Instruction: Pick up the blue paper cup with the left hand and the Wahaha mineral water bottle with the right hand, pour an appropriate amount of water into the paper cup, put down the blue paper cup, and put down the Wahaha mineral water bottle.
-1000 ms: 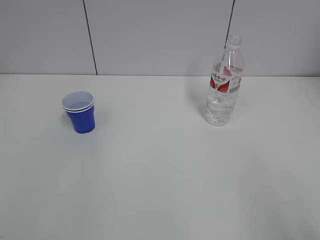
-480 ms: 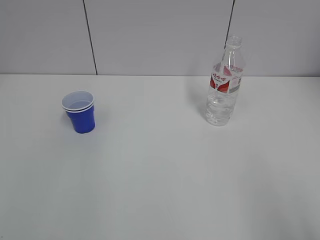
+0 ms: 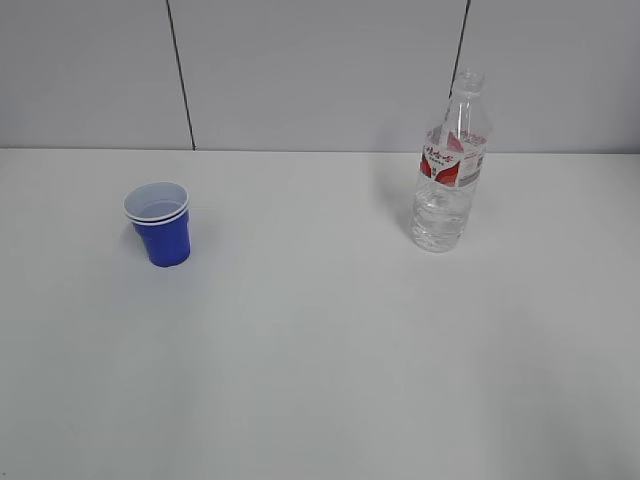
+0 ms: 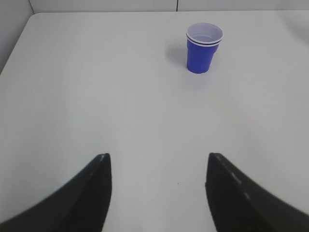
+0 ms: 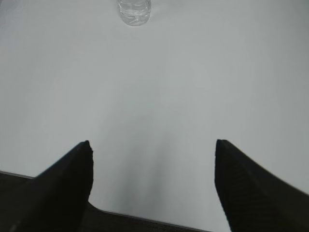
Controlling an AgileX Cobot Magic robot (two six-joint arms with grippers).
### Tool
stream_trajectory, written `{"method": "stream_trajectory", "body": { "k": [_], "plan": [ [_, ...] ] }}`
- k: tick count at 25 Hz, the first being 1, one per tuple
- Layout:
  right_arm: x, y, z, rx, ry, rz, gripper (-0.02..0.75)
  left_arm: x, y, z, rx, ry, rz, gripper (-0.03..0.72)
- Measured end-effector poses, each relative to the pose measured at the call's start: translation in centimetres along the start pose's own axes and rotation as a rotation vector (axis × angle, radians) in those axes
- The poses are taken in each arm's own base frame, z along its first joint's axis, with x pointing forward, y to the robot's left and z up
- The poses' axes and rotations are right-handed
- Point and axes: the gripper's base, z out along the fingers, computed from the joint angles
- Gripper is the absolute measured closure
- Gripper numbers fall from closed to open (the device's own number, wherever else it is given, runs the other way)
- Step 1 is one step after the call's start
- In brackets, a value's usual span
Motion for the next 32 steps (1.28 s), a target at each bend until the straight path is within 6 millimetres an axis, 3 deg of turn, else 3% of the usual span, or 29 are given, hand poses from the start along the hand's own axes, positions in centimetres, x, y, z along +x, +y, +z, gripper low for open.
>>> {"method": "stream_trajectory", "body": {
  "k": [32],
  "plan": [
    [-0.04, 0.01, 0.0, -0.001, -0.004, 0.009, 0.15, 0.02, -0.33, 0.0, 0.005, 0.0, -0.033, 0.214]
  ]
}}
